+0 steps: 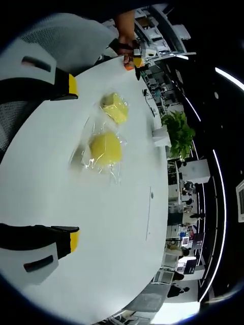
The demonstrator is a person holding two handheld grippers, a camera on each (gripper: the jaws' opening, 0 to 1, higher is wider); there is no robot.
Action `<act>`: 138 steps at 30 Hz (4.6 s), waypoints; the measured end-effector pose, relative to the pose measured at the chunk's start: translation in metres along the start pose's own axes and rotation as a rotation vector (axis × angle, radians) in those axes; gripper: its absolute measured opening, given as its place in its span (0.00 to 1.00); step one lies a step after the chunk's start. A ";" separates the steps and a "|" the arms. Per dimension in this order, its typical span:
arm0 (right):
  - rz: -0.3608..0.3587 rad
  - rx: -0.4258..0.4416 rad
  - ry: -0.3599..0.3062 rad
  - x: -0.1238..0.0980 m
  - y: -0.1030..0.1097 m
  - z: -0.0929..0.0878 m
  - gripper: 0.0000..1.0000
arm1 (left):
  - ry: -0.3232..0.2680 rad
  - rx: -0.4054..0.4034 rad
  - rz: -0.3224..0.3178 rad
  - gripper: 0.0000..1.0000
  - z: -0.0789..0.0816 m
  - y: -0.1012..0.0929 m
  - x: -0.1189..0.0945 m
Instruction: Compare the silicone blocks by pressing each to a similar depth, holding the contact briefly, and releasing to observe deformation and rebound differences across the visible hardness samples.
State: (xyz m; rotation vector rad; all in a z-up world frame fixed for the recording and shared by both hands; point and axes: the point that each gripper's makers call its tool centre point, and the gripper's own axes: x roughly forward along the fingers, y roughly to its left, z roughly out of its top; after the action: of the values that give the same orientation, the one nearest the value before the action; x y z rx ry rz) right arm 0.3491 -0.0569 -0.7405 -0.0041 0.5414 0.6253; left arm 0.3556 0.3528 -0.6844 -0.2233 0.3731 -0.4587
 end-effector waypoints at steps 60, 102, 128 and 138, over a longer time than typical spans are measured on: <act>0.013 0.035 -0.027 0.002 0.001 0.012 0.96 | 0.069 0.039 -0.015 1.00 -0.012 -0.014 0.003; 0.027 0.043 -0.039 0.002 0.007 0.012 0.96 | 0.115 -0.047 -0.020 1.00 -0.011 -0.008 0.007; 0.018 0.049 -0.071 -0.004 0.005 0.024 0.96 | 0.151 -0.206 -0.078 1.00 -0.010 0.001 0.049; 0.022 0.056 -0.075 -0.008 0.009 0.019 0.96 | 0.148 -0.282 -0.103 0.89 -0.013 -0.003 0.075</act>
State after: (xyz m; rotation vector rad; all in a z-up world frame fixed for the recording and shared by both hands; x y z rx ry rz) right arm 0.3480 -0.0502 -0.7189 0.0778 0.4872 0.6296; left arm 0.4116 0.3132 -0.7180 -0.4857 0.5742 -0.5250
